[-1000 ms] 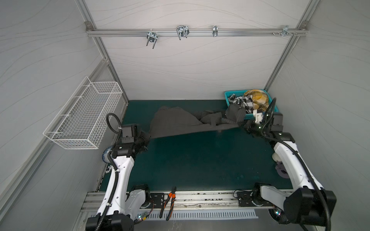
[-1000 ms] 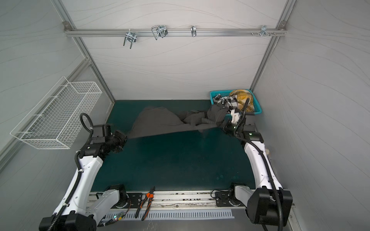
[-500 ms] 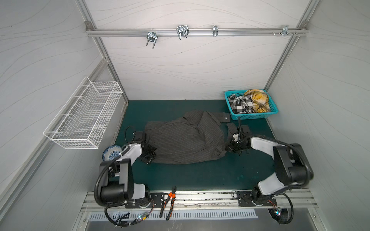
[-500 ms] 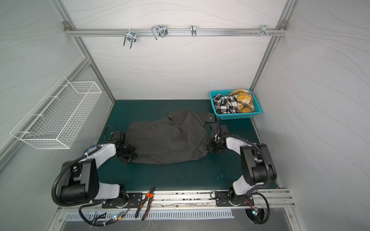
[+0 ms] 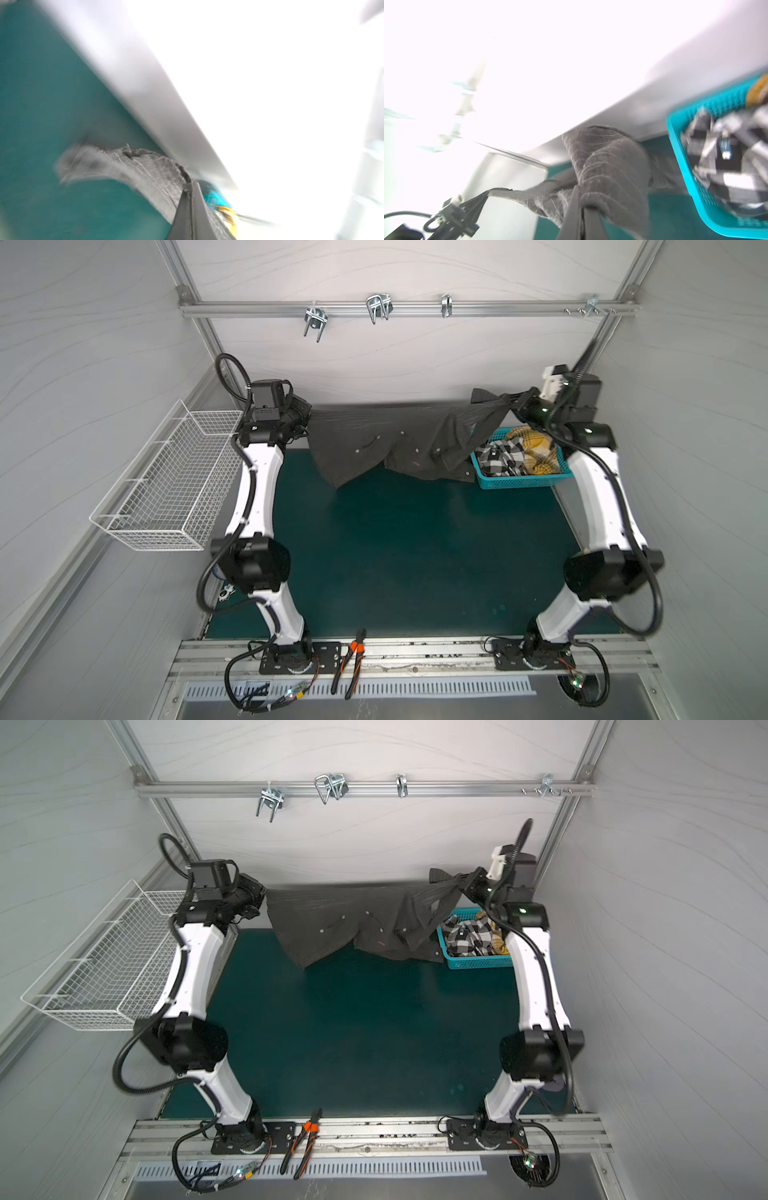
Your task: Fold and stack the long sleeve shirts
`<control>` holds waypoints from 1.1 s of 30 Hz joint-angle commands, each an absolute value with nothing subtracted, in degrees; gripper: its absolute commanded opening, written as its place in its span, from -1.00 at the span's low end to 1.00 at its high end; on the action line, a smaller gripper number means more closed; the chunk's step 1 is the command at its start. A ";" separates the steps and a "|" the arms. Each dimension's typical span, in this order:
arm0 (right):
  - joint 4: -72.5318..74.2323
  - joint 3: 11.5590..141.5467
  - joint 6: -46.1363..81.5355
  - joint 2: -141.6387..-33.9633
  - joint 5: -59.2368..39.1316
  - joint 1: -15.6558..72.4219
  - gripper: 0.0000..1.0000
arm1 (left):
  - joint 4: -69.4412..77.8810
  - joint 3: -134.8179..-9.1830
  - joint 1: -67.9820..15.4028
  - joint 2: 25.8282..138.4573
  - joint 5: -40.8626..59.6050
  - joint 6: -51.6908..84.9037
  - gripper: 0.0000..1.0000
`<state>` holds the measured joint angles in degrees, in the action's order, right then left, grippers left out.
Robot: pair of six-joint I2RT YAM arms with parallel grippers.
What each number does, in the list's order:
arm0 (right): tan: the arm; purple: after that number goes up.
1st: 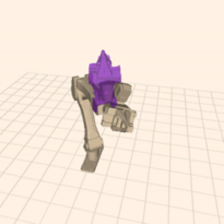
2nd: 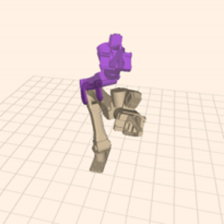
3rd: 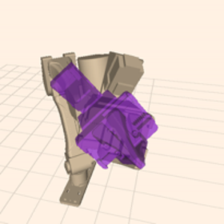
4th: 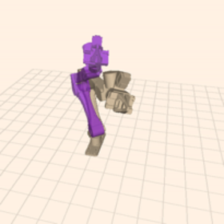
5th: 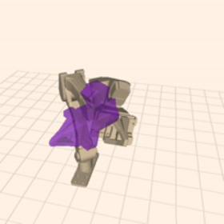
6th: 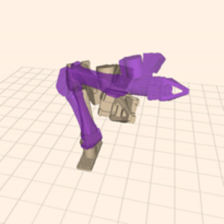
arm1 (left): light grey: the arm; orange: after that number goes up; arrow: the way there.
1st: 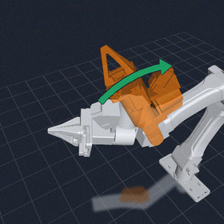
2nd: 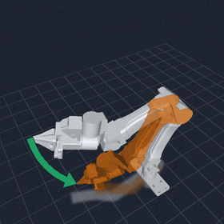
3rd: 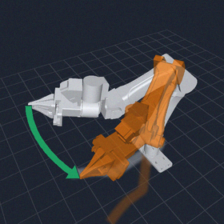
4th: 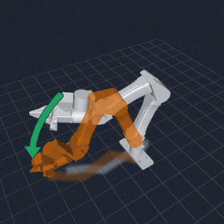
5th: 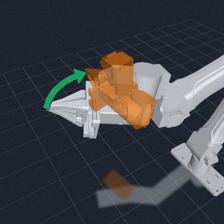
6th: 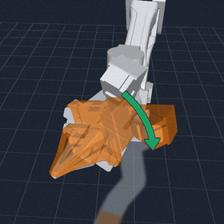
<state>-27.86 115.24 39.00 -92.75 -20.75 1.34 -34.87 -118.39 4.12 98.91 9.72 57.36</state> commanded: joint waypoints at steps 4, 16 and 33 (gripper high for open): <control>-31.59 88.08 35.57 -78.11 -19.36 2.69 -1.00 | -33.47 -79.35 6.55 80.62 4.93 59.20 -1.00; -32.44 41.69 30.97 -61.04 -5.71 8.35 -1.00 | -23.58 -31.29 6.77 71.12 8.18 56.72 -1.00; -50.11 93.70 12.24 -113.05 18.72 55.00 0.39 | -26.69 -34.50 6.77 71.64 7.56 53.64 -1.00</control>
